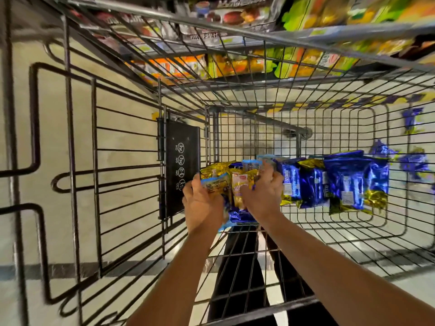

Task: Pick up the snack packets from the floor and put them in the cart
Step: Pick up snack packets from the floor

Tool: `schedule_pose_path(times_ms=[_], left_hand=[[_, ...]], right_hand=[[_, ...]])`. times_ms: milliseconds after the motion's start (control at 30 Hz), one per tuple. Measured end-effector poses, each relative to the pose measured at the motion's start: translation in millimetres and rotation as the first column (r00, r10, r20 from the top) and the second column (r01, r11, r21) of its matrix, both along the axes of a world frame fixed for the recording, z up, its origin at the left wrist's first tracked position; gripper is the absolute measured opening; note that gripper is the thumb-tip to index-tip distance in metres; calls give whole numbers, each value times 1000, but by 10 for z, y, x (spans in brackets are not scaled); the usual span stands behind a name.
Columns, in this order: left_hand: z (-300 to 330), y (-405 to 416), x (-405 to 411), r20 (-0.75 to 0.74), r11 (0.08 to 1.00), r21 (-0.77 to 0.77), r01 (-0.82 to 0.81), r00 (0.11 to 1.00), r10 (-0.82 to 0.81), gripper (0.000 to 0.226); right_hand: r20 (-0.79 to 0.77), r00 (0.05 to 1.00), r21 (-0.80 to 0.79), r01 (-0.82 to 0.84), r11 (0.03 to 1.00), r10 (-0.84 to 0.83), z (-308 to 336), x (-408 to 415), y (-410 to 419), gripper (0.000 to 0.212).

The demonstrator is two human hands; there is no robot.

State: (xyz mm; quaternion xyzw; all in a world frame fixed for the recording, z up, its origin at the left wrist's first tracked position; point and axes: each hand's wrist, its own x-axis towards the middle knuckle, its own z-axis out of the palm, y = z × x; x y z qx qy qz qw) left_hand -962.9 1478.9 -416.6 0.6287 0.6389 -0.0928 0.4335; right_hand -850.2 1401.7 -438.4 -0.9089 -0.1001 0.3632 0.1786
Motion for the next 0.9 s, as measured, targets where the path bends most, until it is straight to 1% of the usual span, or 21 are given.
schedule_pose_path(times_ms=[100,200,300,433,633,733,800,900], left_hand=[[152,-16,30,-53,994,98,56,997,-51,71],[395,-34,87,-58,985,147,88,995,-80,73],[689,-22,157,-15,977,184,111,994,-110,74],[1053,2,255,38,955,243,171,982,-186,75],[1636,-95,471,133,906,356,227,948,-290,69],[1912,-264,581,191,887,364,284,909,-369,65],[2057,-429,678,194,835,422,354,864,-464,58],[2223,-763,879,141,735,503,456,795,-590,59]], right_hand=[[14,999,9,53,999,-53,163,135,-90,86],[75,992,72,96,993,-101,397,273,-197,83],[124,983,193,113,975,-138,722,430,-348,85],[204,971,293,58,954,-122,1249,672,-621,87],[249,952,415,58,908,-175,1906,783,-1047,76],[233,961,442,31,897,-148,2155,825,-1318,62],[280,951,449,-6,893,-134,2305,857,-1548,52],[323,937,427,-17,904,-134,2476,947,-1948,59]])
